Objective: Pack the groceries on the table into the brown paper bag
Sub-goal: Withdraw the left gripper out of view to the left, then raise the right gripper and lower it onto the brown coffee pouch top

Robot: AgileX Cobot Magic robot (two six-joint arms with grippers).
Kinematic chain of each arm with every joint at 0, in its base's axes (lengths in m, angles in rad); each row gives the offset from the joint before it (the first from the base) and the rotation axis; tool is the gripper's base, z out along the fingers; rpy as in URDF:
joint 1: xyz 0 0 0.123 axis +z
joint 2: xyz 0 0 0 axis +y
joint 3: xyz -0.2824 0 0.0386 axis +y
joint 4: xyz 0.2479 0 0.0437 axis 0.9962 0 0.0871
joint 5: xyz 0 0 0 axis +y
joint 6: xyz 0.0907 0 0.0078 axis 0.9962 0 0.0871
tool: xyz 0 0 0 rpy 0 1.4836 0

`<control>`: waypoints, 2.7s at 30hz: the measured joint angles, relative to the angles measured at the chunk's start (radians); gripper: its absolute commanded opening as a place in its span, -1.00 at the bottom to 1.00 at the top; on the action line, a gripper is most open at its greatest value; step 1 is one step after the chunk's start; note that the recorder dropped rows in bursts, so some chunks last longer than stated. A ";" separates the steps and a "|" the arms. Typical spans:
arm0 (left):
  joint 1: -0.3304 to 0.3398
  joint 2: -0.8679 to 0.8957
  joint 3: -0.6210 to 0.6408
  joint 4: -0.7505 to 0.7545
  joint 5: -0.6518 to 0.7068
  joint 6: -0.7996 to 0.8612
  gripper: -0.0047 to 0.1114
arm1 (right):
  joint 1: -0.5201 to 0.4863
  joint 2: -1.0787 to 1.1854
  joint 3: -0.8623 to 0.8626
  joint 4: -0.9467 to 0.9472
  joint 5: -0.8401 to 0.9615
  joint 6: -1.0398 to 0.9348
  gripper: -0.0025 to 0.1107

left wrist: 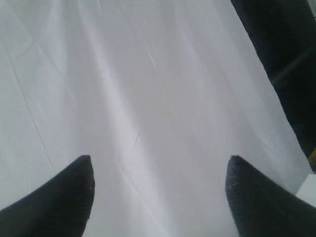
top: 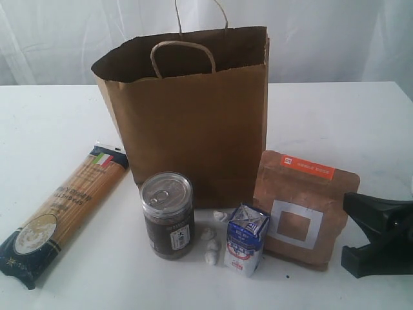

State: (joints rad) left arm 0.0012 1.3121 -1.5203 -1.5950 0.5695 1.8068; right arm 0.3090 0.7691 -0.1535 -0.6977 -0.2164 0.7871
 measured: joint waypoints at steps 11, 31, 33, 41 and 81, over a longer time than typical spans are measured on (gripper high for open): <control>-0.001 0.000 0.019 0.238 0.024 -0.411 -0.92 | 0.000 0.000 0.000 0.000 -0.001 0.000 -0.96; 0.128 -0.001 0.452 0.689 -0.507 -1.602 -0.92 | 0.000 0.000 0.000 0.000 -0.004 0.108 -0.96; 0.174 -0.022 0.504 0.716 -0.505 -1.587 -0.92 | 0.000 0.000 0.000 0.000 -0.017 0.111 -0.96; 0.263 -0.284 0.641 0.863 -0.500 -1.522 -0.92 | 0.000 0.000 -0.030 -0.002 -0.153 0.135 -0.96; -0.013 -1.079 1.287 0.883 -0.557 -1.316 -0.92 | 0.000 0.456 -0.803 0.689 1.428 -1.302 -0.71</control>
State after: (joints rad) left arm -0.0119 0.2328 -0.2337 -0.7120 0.0128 0.4910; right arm 0.3090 1.2252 -0.9568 -0.0083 1.2119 -0.5146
